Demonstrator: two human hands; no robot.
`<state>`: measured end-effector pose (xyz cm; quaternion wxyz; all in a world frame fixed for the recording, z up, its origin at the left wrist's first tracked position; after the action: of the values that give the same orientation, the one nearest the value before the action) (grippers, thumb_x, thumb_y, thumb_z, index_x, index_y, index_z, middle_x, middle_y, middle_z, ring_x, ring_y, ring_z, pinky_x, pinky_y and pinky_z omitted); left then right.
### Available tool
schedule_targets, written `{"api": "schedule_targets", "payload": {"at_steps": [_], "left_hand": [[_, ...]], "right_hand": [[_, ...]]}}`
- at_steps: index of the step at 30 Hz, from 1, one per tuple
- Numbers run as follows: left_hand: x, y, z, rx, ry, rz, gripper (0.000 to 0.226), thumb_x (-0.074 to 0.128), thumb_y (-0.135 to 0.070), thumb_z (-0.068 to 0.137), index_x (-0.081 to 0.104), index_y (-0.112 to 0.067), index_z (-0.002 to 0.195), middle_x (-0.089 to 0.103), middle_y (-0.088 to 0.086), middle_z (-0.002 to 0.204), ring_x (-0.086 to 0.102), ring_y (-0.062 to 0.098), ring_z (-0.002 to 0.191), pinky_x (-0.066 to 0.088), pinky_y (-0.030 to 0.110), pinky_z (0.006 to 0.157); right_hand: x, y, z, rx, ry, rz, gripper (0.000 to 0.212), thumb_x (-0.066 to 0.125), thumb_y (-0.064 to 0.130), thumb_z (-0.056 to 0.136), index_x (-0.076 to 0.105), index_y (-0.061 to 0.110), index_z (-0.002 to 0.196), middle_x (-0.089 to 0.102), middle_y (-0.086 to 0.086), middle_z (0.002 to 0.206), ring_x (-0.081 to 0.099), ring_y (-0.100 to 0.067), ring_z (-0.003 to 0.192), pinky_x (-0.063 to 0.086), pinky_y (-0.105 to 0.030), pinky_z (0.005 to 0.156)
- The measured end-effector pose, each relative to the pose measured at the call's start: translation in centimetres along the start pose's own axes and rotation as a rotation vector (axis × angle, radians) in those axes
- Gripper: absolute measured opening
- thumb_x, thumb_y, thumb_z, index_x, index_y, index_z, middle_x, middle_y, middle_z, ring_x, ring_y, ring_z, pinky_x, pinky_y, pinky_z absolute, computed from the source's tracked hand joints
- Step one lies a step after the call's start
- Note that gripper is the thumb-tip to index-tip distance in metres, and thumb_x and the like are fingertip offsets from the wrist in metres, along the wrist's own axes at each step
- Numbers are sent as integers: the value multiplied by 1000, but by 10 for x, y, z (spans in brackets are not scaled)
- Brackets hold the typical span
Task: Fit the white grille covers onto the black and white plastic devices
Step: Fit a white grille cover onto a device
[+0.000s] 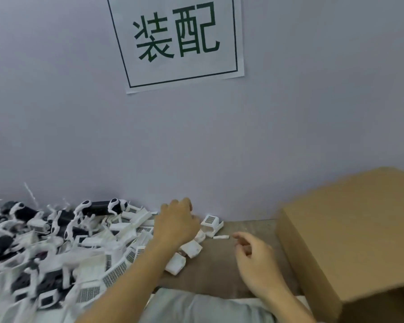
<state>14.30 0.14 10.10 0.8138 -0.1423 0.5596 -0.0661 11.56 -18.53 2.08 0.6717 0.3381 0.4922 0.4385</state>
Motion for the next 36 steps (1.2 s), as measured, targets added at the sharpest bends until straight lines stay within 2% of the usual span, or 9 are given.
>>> {"api": "schedule_targets", "payload": {"at_steps": [5, 11, 17, 22, 26, 28, 30, 33, 36], "left_hand": [[-39, 79, 48, -157, 183, 582, 45, 49, -33, 94, 40, -19, 136, 41, 9, 140, 35, 36, 133, 41, 49, 100], [-55, 184, 78, -345, 225, 461, 53, 45, -41, 101, 33, -9, 141, 41, 18, 142, 40, 40, 131, 39, 45, 106], [-23, 214, 95, -370, 146, 256, 31, 46, -25, 102, 40, -2, 123, 60, 17, 105, 54, 30, 89, 40, 33, 71], [-38, 206, 106, -410, -60, 153, 14, 53, -8, 97, 55, 3, 105, 64, 24, 98, 59, 38, 96, 40, 34, 73], [-77, 173, 100, -405, -182, -11, 14, 58, -8, 94, 54, 4, 87, 55, 18, 72, 54, 33, 73, 41, 38, 70], [-98, 143, 90, -332, -225, -47, 8, 57, -3, 92, 59, 4, 96, 59, 22, 77, 56, 37, 78, 41, 37, 72], [-114, 107, 77, -208, -257, -67, 23, 54, 3, 89, 64, 2, 109, 65, 25, 95, 58, 41, 95, 40, 36, 77], [-121, 57, 49, -75, -198, -142, 34, 49, 7, 89, 70, -9, 110, 65, 9, 87, 57, 29, 82, 41, 33, 68], [-100, 13, 10, -33, -19, -362, 26, 52, -9, 100, 72, -15, 85, 70, 4, 65, 59, 15, 58, 46, 26, 56]], "right_hand": [[0, -4, -1, 9, 4, 3, 25, 54, 8, 97, 70, 27, 100, 69, -5, 77, 56, 5, 64, 41, -7, 56], [6, -8, 0, -1, 12, 36, 26, 56, 5, 94, 72, 25, 93, 69, -10, 69, 52, -4, 51, 39, -11, 50], [18, -19, 10, 0, 29, 16, 29, 55, 5, 93, 69, 30, 90, 67, 3, 77, 57, 1, 65, 43, -9, 60], [21, -25, 16, 6, 34, 35, 32, 52, 4, 92, 66, 32, 90, 65, 6, 88, 57, 4, 67, 43, -9, 61], [20, -24, 17, 1, 34, 69, 31, 50, 4, 93, 67, 31, 92, 65, 1, 84, 55, -1, 60, 42, -9, 58], [18, -21, 15, 7, 29, 99, 31, 49, 4, 94, 67, 29, 95, 66, -8, 82, 51, -3, 56, 43, -11, 55], [16, -18, 11, 7, 29, 115, 29, 49, 4, 95, 66, 27, 98, 65, -10, 79, 49, -3, 55, 44, -13, 54], [11, -9, 2, 17, 40, 149, 31, 50, 3, 94, 67, 28, 101, 64, 0, 83, 55, 2, 68, 47, -12, 60], [3, 2, -3, 39, 52, 331, 31, 58, 10, 93, 64, 34, 112, 64, 10, 109, 58, 9, 92, 48, -12, 76]]}}
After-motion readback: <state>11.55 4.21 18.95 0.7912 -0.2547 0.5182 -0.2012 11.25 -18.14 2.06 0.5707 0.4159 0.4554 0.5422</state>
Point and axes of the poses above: each hand's wrist, its own z-axis towards the middle knuckle, its own x-axis out of the palm, y = z × x, the point moved 5 cm from there along z, towards the middle knuckle
